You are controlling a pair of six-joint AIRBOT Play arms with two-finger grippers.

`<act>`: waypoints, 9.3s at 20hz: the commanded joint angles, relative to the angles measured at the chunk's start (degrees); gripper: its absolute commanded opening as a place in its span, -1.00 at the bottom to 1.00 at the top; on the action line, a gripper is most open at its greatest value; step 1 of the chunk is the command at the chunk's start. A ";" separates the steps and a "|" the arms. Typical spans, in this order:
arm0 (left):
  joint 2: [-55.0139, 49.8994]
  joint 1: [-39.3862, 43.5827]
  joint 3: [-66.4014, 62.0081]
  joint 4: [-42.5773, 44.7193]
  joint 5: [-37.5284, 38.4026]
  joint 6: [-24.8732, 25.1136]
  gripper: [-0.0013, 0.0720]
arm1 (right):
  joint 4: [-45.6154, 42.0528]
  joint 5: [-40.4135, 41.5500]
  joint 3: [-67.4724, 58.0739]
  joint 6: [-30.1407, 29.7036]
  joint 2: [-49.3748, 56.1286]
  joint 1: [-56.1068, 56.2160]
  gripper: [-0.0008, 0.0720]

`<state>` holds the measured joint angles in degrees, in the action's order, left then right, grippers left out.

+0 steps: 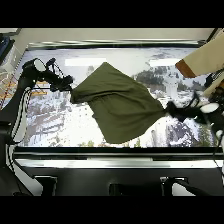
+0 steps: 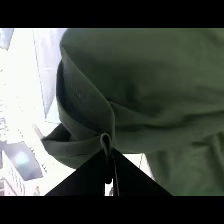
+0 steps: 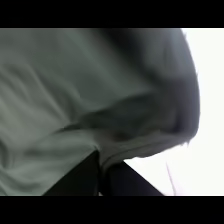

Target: Fold the clothes and pants, and hang the long-sleeved shirts on hangers.

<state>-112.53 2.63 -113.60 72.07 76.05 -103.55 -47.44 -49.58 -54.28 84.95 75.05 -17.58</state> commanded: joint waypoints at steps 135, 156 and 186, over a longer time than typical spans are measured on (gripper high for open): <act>40.00 -25.46 60.06 -9.44 2.32 21.16 0.48 | 5.35 -16.22 19.47 -17.33 3.96 -5.68 -0.89; 42.14 -26.60 81.29 -16.96 -11.02 23.45 -0.91 | 10.62 -20.70 19.47 -17.51 -8.46 -5.68 -0.89; 44.54 -13.94 21.64 -5.79 -9.18 10.21 -0.92 | 6.45 -25.42 -44.76 4.33 -4.20 0.17 -0.89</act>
<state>-61.49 -13.21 -98.98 65.60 68.88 -95.04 -37.26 -76.88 -108.40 90.48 64.75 -21.21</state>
